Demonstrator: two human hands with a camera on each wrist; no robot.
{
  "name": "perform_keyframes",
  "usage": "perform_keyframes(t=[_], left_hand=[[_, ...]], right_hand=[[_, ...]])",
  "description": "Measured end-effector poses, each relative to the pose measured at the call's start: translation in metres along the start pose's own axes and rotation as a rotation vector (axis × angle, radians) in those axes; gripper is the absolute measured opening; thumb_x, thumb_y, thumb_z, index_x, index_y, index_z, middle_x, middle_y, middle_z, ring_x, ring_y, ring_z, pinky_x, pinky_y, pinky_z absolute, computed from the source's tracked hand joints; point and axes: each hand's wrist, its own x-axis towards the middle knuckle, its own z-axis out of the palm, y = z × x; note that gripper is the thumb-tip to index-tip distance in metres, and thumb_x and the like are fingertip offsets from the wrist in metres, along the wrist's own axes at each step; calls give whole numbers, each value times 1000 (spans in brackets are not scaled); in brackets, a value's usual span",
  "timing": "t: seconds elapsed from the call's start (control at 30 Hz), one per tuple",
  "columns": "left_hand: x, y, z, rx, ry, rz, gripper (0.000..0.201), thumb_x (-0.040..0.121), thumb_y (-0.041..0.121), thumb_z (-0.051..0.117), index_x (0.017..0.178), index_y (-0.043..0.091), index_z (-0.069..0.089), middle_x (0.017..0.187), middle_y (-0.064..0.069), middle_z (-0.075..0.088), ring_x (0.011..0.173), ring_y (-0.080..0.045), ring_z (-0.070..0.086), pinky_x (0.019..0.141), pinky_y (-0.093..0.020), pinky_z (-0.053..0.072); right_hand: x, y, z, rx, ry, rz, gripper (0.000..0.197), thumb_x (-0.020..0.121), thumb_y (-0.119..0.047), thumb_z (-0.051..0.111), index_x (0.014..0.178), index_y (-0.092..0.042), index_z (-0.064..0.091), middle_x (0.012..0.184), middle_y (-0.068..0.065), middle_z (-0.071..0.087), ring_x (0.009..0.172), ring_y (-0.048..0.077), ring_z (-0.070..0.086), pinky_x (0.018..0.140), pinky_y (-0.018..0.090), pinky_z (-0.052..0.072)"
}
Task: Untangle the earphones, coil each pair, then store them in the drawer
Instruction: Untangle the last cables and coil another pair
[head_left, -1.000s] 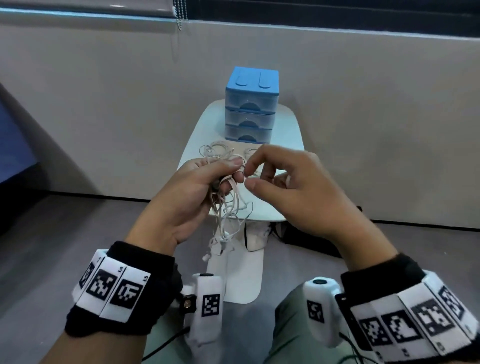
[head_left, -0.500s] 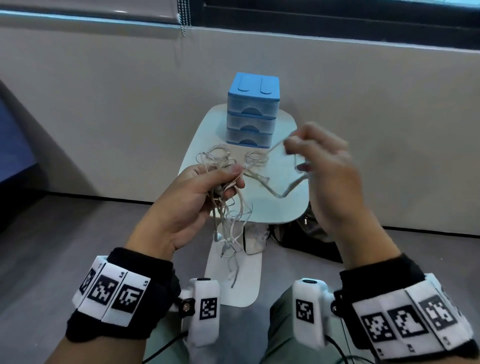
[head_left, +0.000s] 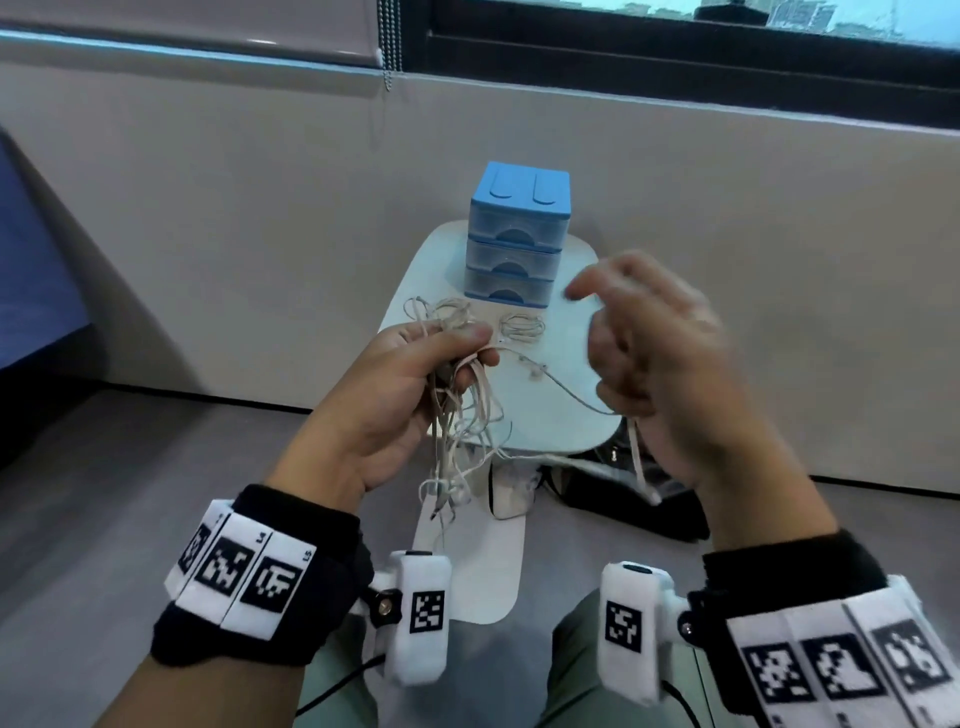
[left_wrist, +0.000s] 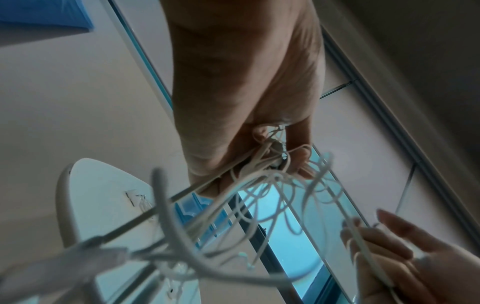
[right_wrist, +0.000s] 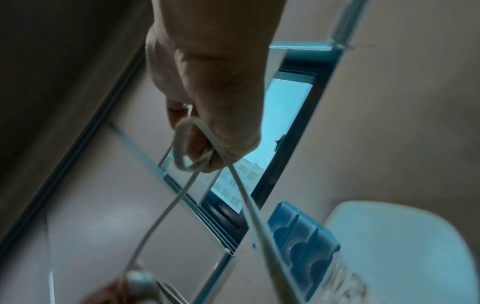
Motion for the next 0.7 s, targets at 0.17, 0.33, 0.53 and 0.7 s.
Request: perform_keyframes(t=[0.17, 0.33, 0.53, 0.7], left_hand=[[3, 5, 7, 69, -41, 18, 18, 94, 18, 67, 77, 13, 70, 63, 0, 60, 60, -10, 50, 60, -23, 38], [-3, 3, 3, 113, -100, 14, 16, 83, 24, 72, 74, 11, 73, 62, 1, 60, 51, -4, 51, 53, -15, 40], [-4, 0, -11, 140, -106, 28, 14, 79, 26, 75, 69, 16, 76, 75, -2, 66, 55, -5, 49, 56, -13, 41], [3, -9, -9, 150, -69, 53, 15, 80, 26, 79, 67, 18, 76, 74, -2, 63, 55, -4, 47, 55, -16, 37]], right_hand=[[-5, 20, 18, -531, -206, -83, 24, 88, -41, 73, 87, -17, 71, 67, 19, 50, 62, 32, 40, 59, 39, 33], [1, 17, 7, -446, -60, -35, 23, 97, -16, 67, 77, -7, 71, 55, -9, 47, 53, 8, 38, 51, 19, 31], [16, 16, -13, 133, 443, 36, 26, 80, -8, 61, 54, -15, 64, 65, 3, 58, 60, 17, 52, 59, 27, 37], [11, 2, -8, 674, 283, -121, 6, 68, -14, 46, 63, -11, 46, 75, 18, 69, 97, 38, 66, 92, 41, 47]])
